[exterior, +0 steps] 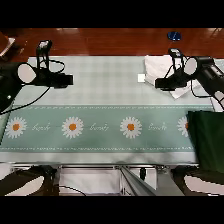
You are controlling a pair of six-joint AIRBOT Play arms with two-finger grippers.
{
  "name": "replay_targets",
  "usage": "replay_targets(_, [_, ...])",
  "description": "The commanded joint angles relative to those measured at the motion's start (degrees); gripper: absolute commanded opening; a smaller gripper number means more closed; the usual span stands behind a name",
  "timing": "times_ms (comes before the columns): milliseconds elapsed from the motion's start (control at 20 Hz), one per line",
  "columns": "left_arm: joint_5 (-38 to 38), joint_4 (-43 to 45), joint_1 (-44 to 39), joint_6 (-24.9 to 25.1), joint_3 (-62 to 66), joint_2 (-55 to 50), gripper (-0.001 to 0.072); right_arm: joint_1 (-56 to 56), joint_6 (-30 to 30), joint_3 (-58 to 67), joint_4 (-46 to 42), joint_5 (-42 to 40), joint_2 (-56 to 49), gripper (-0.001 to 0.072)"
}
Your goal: Fold the shirts.
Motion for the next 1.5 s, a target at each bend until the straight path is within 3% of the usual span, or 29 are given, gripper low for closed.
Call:
replay_targets(0, [3.43, 0.04, 0.09, 0.04, -0.02, -0.68, 0.0129, -0.26, 2.93, -0.02, -11.43, -13.73, -0.02, 0.0413])
replay_targets(50, [4.72, 0.02, 0.09, 0.02, -0.02, -1.20, 0.0420, -0.87, 6.27, 0.24, -16.33, -20.24, -0.02, 0.0418])
replay_targets(100, [5.86, 0.02, 0.09, 0.00, 0.00, -1.75, 0.0508, -2.08, 10.10, 0.76, -19.32, -26.10, -0.35, 0.0418])
replay_targets(200, [7.06, 0.02, 0.09, 0.02, -0.02, -2.67, 0.0507, -6.16, 16.26, 3.98, -19.91, -30.93, -3.54, 0.0417])
replay_targets(250, [7.63, 0.02, 0.07, 0.02, -0.02, -3.06, 0.0507, -8.13, 16.33, 7.06, -18.73, -28.83, -6.40, 0.0417])
replay_targets(550, [9.33, 0.00, -0.13, 0.00, 0.00, -5.38, 0.0507, -15.10, 2.56, 20.09, -4.98, -12.87, -21.94, 0.0415])
replay_targets(850, [9.22, -0.24, -0.98, -0.02, 0.00, -6.43, 0.0507, -15.56, -0.87, 20.68, -0.59, 1.99, -26.97, 0.0408])
replay_targets(950, [8.35, -1.62, -1.11, 0.00, 0.02, -6.36, 0.0507, -15.56, -1.05, 20.68, -0.33, 5.40, -27.32, 0.0374])
replay_targets(1050, [3.98, -2.12, -0.87, 0.33, 0.76, -6.08, 0.0507, -15.56, -3.04, 20.92, 2.12, 8.00, -27.04, 0.0080])
replay_targets(1100, [1.22, -2.10, -0.39, 1.31, 1.57, -5.75, 0.0507, -15.56, -5.11, 21.66, 4.24, 9.77, -26.80, 0.0024])
replay_targets(1200, [-5.53, -2.03, 1.84, 5.14, 4.26, -4.26, 0.0507, -15.56, -7.65, 23.87, 6.99, 11.93, -25.24, 0.0024])
replay_targets(1450, [-14.34, -2.84, 6.88, 5.38, 1.16, 9.60, 0.0507, -15.28, -9.92, 28.24, 12.57, 5.29, -10.99, 0.0024])
